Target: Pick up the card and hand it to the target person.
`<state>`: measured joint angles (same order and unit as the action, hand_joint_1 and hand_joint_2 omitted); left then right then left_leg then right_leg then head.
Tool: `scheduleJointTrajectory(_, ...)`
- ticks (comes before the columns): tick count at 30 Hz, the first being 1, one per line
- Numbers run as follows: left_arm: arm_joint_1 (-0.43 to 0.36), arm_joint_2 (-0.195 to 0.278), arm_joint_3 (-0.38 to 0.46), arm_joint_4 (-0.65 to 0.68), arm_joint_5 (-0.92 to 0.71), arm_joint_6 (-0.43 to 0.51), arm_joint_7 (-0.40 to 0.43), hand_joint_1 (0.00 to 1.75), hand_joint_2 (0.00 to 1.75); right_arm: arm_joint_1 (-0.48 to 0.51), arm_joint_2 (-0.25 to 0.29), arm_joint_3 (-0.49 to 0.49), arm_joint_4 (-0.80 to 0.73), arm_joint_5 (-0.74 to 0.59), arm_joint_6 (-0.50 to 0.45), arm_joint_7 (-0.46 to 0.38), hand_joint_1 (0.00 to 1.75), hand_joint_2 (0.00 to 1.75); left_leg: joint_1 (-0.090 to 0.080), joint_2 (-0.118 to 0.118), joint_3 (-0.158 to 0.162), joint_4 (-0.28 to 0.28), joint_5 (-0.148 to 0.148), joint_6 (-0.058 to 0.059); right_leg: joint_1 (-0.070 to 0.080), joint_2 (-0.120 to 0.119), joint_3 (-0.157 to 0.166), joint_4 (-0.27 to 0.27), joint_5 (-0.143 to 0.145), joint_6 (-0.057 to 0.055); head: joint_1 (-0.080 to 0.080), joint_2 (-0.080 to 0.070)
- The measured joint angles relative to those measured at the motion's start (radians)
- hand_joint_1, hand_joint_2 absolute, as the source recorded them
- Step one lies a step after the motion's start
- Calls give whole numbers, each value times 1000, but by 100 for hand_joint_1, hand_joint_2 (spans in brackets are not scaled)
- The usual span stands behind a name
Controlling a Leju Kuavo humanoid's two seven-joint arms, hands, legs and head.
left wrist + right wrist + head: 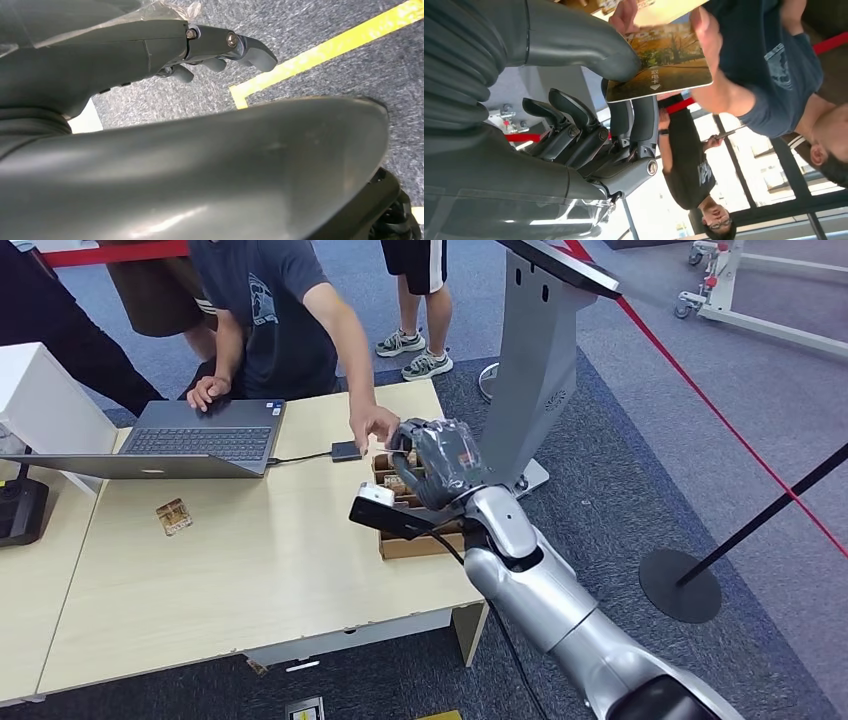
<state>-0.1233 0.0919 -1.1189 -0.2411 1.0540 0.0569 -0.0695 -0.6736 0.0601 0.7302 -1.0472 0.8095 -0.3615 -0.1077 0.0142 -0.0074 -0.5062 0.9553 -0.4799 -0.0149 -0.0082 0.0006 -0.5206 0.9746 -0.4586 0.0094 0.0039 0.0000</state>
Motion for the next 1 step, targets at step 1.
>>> scheduleJointTrajectory(1,0,0,0,0,1,0,1,0,0,-1,3,2,6,-2,0,-2,58,175,0,0,0,0,0,0,0,0,0,0,0,0,0,0)
